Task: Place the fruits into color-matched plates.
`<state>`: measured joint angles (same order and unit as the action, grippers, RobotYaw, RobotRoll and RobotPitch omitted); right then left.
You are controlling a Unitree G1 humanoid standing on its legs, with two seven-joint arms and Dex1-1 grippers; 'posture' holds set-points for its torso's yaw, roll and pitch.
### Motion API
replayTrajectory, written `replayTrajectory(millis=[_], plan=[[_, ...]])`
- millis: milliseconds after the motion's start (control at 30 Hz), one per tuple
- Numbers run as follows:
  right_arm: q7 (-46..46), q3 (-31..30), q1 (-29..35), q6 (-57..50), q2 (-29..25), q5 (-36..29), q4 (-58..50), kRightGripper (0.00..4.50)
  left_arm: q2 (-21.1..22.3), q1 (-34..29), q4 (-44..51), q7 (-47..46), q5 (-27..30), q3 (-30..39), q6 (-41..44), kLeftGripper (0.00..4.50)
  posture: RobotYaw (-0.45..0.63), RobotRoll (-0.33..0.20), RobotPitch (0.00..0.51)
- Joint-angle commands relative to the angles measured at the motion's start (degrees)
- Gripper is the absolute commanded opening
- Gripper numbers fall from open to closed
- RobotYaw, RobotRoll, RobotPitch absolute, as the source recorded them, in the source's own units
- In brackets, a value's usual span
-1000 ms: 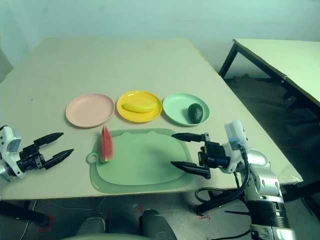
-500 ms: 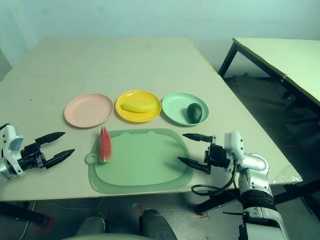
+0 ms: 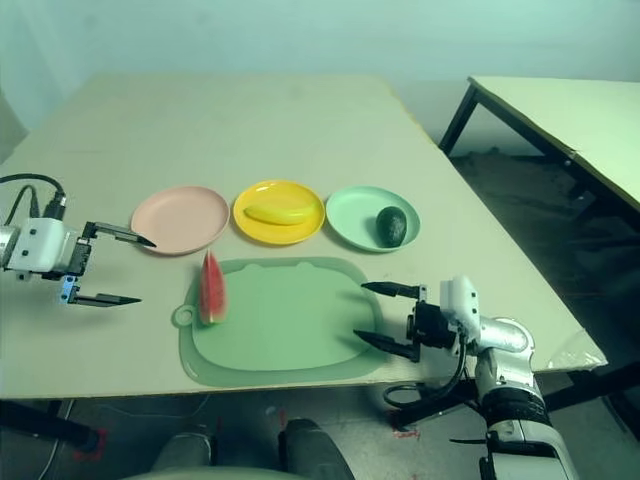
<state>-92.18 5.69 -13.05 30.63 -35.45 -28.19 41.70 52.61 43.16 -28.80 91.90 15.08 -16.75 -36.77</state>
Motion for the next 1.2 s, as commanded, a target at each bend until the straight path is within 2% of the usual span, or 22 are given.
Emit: replayTrajectory(millis=[33,200,400,600,1200], plan=[[0.3,0.8,0.7,0.6,0.7,0.8,-0.7,4.46,-1.0,4.7,-6.0,0.6,-1.0,-7.1,-7.0,4.5,-0.13,0.0,0.031],[1.2,1.0,2.1,1.2,1.6,1.0,-2.0,4.46,-2.2,9.4,-9.7,0.6,0.5,-15.2,-12.6,4.5,-0.15,0.0,0.022],[1.4,1.0,3.1,1.3,1.7,1.5,-2.4,4.46,-4.7,14.0,-12.1,0.6,2.3,-21.5,-15.8,4.5,-0.16,0.0,0.015],[1.5,1.0,3.3,1.6,1.7,2.0,-2.3,4.46,-7.7,16.4,-13.4,0.6,3.4,-23.3,-15.9,4.5,-0.16,0.0,0.013],[2.0,0.0,6.0,2.1,2.4,2.9,-5.5,4.46,-9.6,14.9,-12.8,0.6,0.0,-27.3,-14.8,4.5,-0.18,0.0,0.012]])
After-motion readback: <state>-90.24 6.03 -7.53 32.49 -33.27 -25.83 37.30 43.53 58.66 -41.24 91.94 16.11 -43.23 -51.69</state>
